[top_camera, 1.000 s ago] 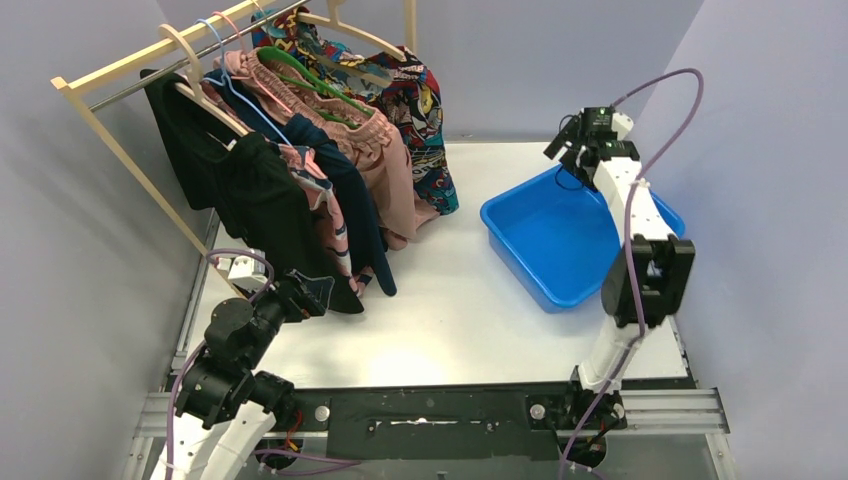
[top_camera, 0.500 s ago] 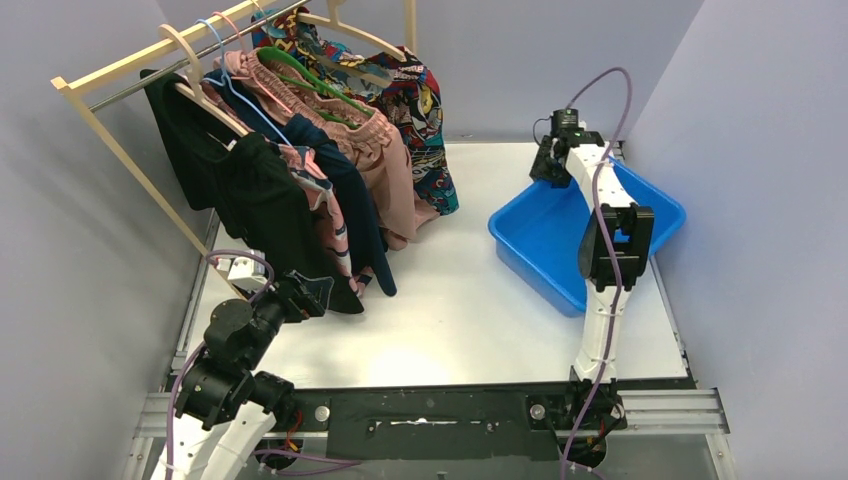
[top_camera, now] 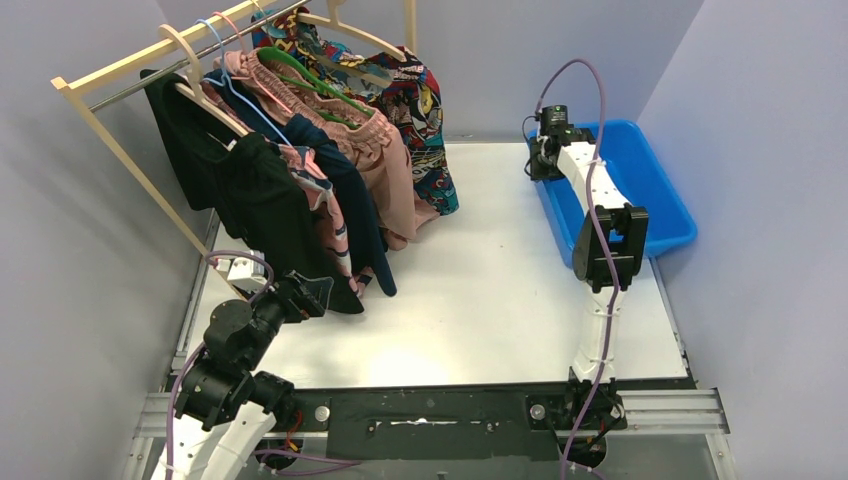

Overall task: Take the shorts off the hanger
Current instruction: Adjust the basket at the corner of the board.

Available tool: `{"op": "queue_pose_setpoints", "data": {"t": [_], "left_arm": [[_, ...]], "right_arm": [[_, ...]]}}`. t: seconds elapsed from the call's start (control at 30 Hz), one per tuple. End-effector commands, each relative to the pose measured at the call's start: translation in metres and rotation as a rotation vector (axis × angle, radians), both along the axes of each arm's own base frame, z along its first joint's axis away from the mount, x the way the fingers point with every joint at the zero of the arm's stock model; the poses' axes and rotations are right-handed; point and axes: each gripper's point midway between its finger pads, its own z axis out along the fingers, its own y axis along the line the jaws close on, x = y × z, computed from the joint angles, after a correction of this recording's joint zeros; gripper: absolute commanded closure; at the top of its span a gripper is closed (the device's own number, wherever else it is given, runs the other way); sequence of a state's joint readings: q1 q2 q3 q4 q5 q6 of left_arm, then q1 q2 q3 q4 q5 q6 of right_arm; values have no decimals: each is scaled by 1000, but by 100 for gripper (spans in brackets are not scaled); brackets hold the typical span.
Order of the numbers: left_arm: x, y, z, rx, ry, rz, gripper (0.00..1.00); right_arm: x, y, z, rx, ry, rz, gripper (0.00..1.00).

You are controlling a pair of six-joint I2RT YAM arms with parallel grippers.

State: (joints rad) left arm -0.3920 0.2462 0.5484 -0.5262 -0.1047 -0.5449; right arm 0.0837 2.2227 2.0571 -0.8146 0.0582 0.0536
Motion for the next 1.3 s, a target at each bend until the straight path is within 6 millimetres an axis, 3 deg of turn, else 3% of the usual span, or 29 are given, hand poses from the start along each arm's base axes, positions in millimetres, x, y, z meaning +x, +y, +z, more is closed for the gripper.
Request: {"op": "queue_pose_setpoints", "data": {"t": [0.0, 0.1, 0.33, 0.4, 0.43, 0.53, 0.63, 0.73, 0.8, 0.97, 1.1, 1.27], "left_arm": [[5, -1, 16, -16, -65, 2, 8], [5, -1, 16, -14, -62, 2, 8], [6, 0, 15, -13, -58, 8, 8], [6, 0, 16, -13, -59, 10, 8], [6, 0, 16, -13, -58, 13, 8], [7, 6, 17, -14, -55, 45, 8], [11, 29, 8, -32, -8, 202, 10], [14, 64, -4, -36, 57, 434, 11], [15, 80, -11, -51, 90, 560, 11], [23, 99, -21, -61, 101, 722, 11], [23, 119, -20, -16, 76, 847, 11], [38, 119, -12, 114, 32, 815, 9]], "right_arm": [[-5, -10, 2, 21, -7, -114, 83], [-6, -5, 5, 76, -23, -198, 90], [-3, 14, 18, 114, -51, -166, 85], [-6, 16, 31, 122, -63, -142, 77], [-7, 17, 40, 125, -77, -134, 61], [-14, 23, 80, 144, -150, -97, 41], [-28, 43, 115, 173, -226, -36, 32], [-48, 77, 132, 205, -274, 47, 29], [-63, 104, 132, 244, -281, 103, 27], [-110, 159, 95, 309, -212, 174, 26], [-144, 178, 71, 330, -176, 173, 25], [-172, 195, 74, 439, -212, 179, 24]]}}
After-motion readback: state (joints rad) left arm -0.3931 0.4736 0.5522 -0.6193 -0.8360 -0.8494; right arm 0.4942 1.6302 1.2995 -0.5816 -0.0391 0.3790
